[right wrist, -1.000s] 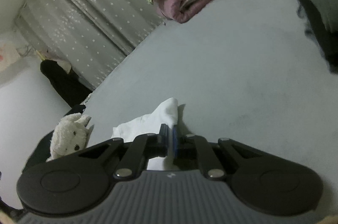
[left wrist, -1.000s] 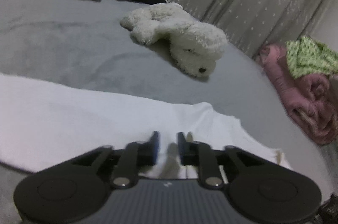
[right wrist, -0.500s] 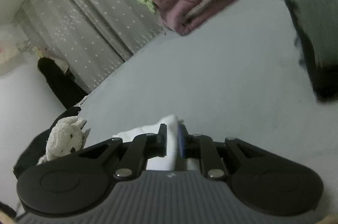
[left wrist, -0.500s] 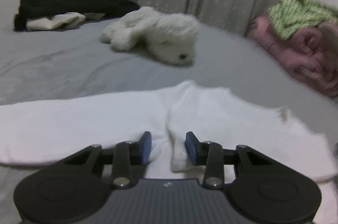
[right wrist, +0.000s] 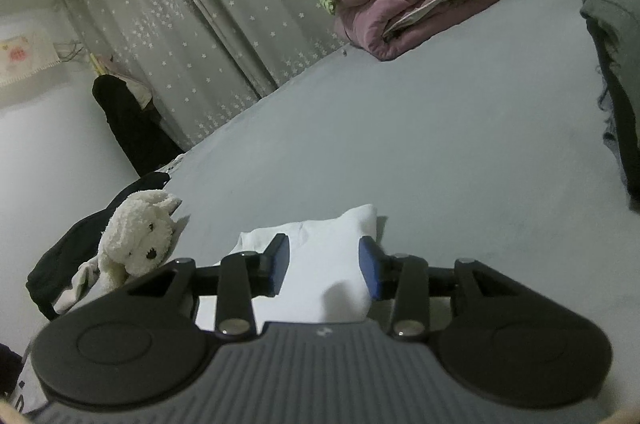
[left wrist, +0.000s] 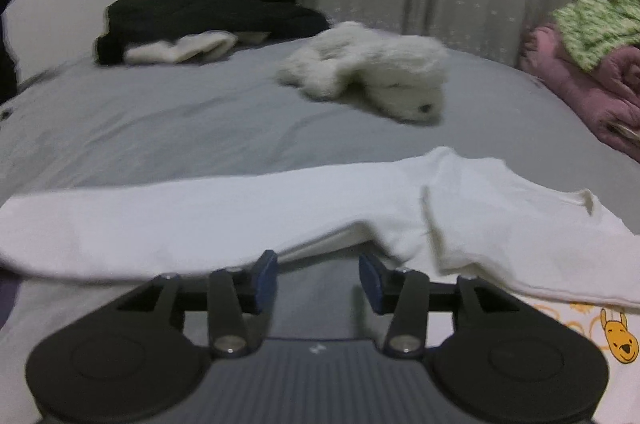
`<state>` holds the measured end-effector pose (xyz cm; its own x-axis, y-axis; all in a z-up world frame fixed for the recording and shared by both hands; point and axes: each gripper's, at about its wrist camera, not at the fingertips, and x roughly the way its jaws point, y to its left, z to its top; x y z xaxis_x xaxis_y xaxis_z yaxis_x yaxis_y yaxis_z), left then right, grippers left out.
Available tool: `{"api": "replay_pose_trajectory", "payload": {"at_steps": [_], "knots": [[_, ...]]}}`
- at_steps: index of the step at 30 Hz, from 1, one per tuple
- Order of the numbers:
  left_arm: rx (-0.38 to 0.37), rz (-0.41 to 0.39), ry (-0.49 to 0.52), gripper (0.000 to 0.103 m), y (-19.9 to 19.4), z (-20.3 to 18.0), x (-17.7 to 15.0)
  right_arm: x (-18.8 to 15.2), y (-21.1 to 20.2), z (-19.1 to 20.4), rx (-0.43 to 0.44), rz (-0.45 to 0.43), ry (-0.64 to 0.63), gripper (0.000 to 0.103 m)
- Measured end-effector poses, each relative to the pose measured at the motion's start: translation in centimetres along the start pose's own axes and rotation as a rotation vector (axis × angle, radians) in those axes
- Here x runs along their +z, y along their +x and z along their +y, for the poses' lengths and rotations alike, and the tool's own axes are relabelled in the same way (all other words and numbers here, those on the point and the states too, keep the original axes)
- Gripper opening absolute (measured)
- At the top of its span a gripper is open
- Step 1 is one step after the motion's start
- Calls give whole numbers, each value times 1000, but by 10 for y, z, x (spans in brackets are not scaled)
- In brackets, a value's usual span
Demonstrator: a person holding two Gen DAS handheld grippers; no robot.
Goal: Fold clothes
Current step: 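Grasp the other sleeve cuff with the left gripper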
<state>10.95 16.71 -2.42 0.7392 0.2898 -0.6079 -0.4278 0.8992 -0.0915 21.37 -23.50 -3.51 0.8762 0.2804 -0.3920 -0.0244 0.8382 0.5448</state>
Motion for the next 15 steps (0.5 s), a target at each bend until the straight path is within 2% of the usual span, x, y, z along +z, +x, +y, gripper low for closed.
{"api": "replay_pose_trajectory", "payload": {"at_steps": [1, 6, 8, 11, 15], "knots": [[9, 6, -26, 52, -3, 6, 0, 0, -1, 0, 2, 1, 1, 45], [59, -21, -209, 77, -14, 39, -2, -2, 1, 5, 14, 16, -1, 46], [137, -33, -299, 78, -15, 50, -4, -2, 1, 8, 18, 18, -5, 47], [273, -45, -379, 78, -12, 58, -9, -1, -1, 9, 21, 12, -5, 48], [335, -80, -453, 78, -1, 64, -15, -1, -2, 8, 19, 8, -1, 49]]}}
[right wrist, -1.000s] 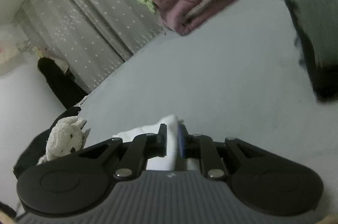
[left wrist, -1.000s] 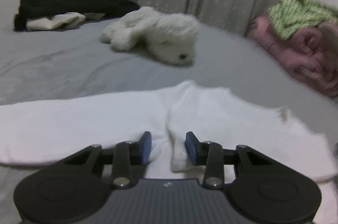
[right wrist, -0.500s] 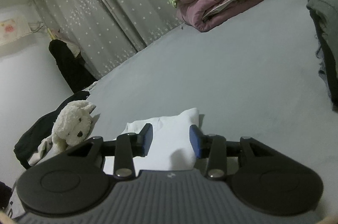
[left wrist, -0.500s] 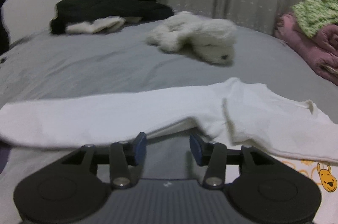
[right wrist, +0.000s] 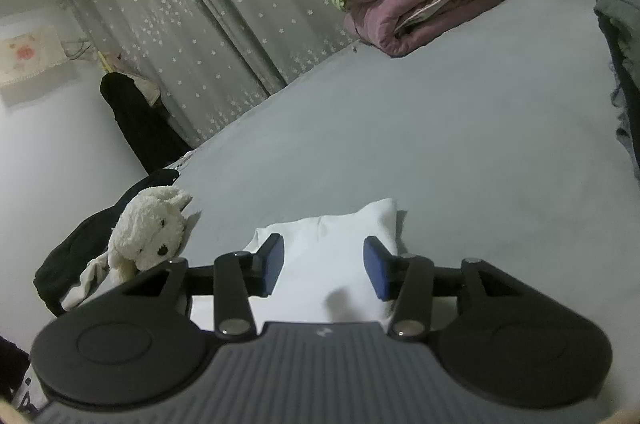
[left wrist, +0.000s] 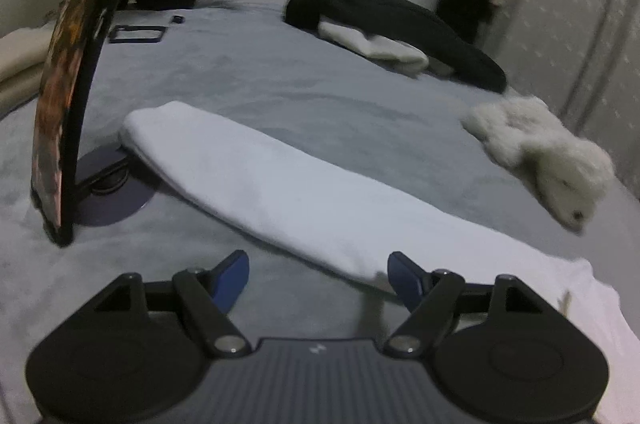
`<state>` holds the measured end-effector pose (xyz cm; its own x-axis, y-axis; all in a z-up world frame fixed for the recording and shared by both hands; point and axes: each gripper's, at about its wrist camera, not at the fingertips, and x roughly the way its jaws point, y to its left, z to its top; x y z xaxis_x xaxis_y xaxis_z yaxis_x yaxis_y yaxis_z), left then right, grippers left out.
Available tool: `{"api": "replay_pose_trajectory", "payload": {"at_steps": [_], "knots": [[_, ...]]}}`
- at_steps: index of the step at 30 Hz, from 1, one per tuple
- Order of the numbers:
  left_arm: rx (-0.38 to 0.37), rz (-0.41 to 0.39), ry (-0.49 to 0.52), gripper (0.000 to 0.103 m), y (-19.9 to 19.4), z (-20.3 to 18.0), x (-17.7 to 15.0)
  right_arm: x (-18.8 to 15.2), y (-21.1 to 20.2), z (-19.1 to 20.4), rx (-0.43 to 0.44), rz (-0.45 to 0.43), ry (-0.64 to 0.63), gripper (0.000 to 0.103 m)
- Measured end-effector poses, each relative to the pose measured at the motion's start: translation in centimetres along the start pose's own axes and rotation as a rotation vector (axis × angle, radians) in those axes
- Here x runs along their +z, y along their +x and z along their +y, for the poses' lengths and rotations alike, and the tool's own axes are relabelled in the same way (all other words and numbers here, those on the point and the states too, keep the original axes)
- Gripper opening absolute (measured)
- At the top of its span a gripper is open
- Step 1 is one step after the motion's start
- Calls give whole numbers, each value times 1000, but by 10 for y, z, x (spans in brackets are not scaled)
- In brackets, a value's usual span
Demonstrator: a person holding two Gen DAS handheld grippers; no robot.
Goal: Fold clothes
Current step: 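Grasp the other sleeve cuff with the left gripper, then carry the sleeve across the shirt body with the left gripper and release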
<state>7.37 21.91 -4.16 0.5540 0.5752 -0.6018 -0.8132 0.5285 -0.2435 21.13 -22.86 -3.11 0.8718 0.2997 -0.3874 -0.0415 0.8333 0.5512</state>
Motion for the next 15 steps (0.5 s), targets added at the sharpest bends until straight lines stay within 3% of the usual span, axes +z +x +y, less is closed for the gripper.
{"api": "replay_pose_trajectory", "payload": {"at_steps": [4, 5, 6, 9, 11, 15], "knots": [[23, -62, -53, 76, 11, -4, 2, -1, 1, 1, 1, 6, 0, 49], [26, -74, -76, 71, 14, -4, 4, -1, 2, 2, 1, 6, 0, 49], [38, -88, -98, 54, 17, -4, 6, -1, 2, 2, 2, 7, -1, 49], [50, -102, -138, 20, 25, -4, 14, -2, 2, 2, 1, 9, -2, 49], [28, -102, -156, 11, 28, -4, 21, -3, 1, 2, 1, 10, -2, 49], [-28, -156, -142, 7, 16, -11, 33, -3, 1, 2, 3, 8, 0, 49]]}}
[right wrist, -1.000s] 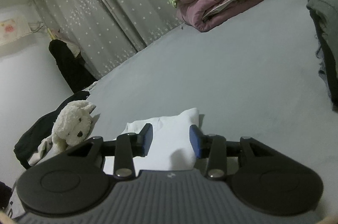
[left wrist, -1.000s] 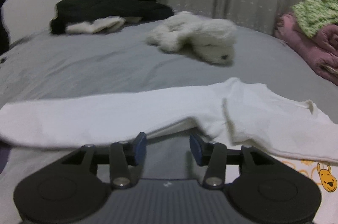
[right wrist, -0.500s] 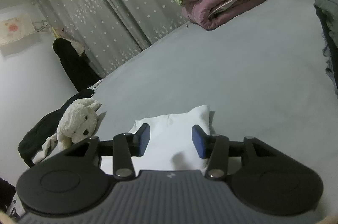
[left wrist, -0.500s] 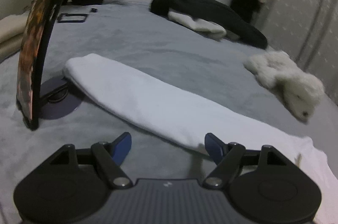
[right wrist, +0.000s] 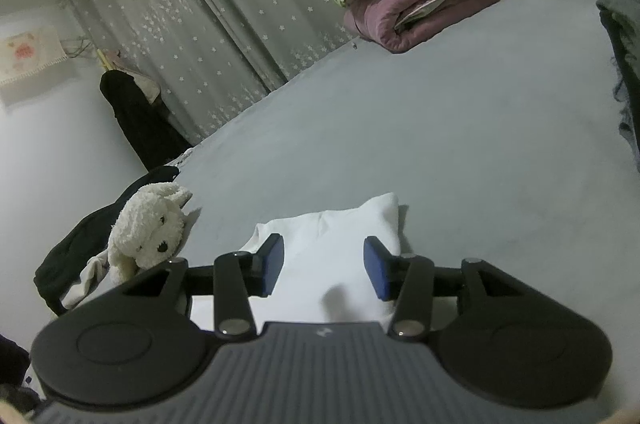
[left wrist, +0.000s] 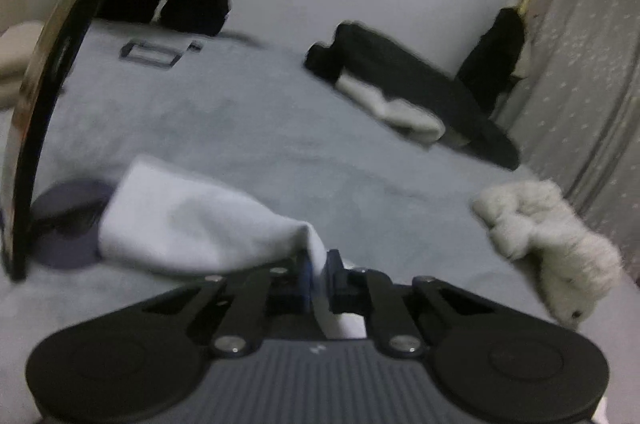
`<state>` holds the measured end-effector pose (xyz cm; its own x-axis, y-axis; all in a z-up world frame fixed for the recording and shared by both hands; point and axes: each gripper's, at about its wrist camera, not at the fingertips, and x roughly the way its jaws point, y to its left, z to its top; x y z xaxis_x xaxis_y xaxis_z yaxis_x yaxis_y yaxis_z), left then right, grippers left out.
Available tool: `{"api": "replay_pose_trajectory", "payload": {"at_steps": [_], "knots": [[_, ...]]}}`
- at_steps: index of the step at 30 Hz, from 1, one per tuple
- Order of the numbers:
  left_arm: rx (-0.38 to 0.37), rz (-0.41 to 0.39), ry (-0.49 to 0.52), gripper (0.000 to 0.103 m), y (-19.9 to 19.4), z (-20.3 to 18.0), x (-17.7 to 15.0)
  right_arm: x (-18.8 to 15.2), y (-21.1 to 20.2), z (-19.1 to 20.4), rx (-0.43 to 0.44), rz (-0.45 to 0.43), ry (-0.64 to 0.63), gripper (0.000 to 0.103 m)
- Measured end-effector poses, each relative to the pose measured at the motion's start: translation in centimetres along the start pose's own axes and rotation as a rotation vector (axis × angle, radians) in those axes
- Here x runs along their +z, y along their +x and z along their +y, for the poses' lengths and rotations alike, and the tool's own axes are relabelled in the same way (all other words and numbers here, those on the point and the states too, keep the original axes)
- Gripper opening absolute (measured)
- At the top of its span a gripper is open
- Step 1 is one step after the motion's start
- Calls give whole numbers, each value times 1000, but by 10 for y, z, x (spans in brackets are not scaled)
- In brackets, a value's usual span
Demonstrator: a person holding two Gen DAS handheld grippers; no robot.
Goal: Fold clothes
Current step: 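Carry the sleeve across the shirt body with the left gripper and release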
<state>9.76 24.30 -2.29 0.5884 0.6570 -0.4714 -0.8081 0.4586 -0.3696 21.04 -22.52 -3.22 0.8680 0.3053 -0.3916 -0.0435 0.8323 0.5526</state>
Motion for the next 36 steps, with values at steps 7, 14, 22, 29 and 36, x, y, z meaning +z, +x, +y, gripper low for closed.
{"api": "replay_pose_trajectory", "payload": {"at_steps": [7, 14, 22, 29, 36], "knots": [[-213, -95, 12, 7, -32, -27, 24, -3, 0, 2, 1, 4, -1, 49], [-441, -129, 63, 7, -69, -77, 31, -5, -1, 1, -7, 6, 0, 49], [-618, -79, 75, 7, -95, -123, 13, -3, -4, -2, 0, -1, 13, 49], [-655, 17, 136, 7, -98, -159, -23, -2, -6, -6, 6, -5, 43, 49], [-689, 129, 232, 6, -93, -177, -60, -4, -4, -5, -10, 11, 19, 49]]}}
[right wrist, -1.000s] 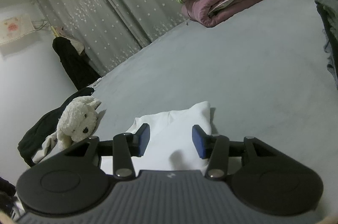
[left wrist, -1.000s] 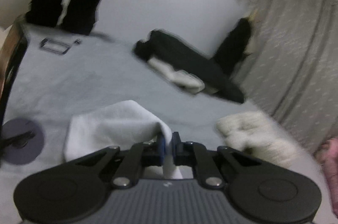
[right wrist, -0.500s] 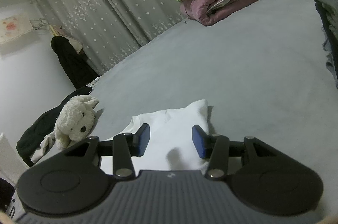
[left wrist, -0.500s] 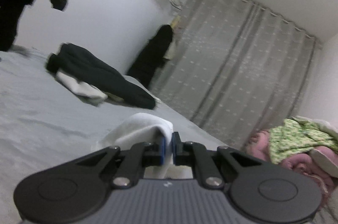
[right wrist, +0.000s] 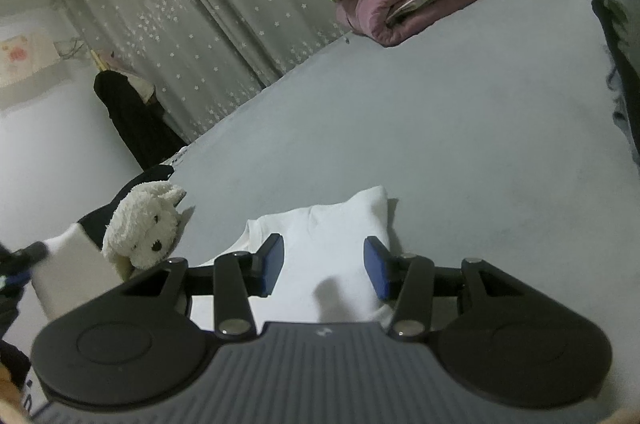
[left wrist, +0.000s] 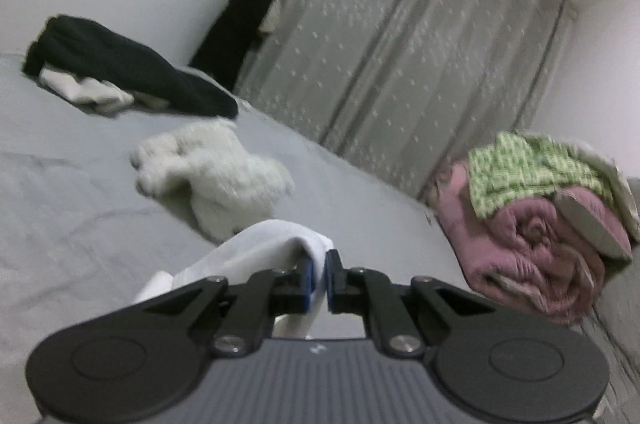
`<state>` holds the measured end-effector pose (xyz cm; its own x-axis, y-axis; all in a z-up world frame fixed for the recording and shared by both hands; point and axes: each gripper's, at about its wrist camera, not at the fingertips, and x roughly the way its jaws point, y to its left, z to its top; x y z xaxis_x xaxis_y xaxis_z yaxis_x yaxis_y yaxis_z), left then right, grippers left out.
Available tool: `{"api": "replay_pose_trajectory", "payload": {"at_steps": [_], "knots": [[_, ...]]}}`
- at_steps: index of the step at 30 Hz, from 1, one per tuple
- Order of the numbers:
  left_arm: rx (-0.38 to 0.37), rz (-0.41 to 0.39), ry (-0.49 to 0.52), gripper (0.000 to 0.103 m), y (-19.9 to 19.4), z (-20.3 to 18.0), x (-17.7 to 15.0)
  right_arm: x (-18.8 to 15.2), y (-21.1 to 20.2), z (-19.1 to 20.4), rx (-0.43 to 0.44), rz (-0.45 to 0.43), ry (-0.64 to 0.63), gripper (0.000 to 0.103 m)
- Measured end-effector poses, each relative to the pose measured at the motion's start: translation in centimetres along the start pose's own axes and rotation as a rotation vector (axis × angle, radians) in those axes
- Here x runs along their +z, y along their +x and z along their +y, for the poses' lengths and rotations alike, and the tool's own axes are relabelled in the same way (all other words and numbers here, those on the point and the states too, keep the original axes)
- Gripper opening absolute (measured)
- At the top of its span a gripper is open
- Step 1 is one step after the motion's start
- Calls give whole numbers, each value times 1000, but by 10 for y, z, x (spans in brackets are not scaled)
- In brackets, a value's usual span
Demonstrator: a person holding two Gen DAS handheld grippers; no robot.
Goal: Fold clothes
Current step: 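Carry the sleeve across the shirt body with the left gripper and release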
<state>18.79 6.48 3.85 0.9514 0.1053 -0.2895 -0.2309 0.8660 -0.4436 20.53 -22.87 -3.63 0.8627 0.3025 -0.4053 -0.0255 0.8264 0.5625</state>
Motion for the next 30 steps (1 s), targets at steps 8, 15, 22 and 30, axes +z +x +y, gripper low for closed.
{"api": "replay_pose_trajectory", "payload": {"at_steps": [8, 15, 22, 30], "knots": [[-78, 150, 68, 6, 14, -22, -45, 1, -2, -2, 5, -1, 5, 49], [-120, 291, 141, 7, 28, -28, -77, 1, -3, -3, 4, 1, 6, 49], [-135, 352, 212, 7, 29, -26, -91, 2, -4, -2, 4, -2, 0, 51], [-187, 358, 302, 24, 20, -29, -104, 4, -4, -3, 9, -5, -3, 53]]}}
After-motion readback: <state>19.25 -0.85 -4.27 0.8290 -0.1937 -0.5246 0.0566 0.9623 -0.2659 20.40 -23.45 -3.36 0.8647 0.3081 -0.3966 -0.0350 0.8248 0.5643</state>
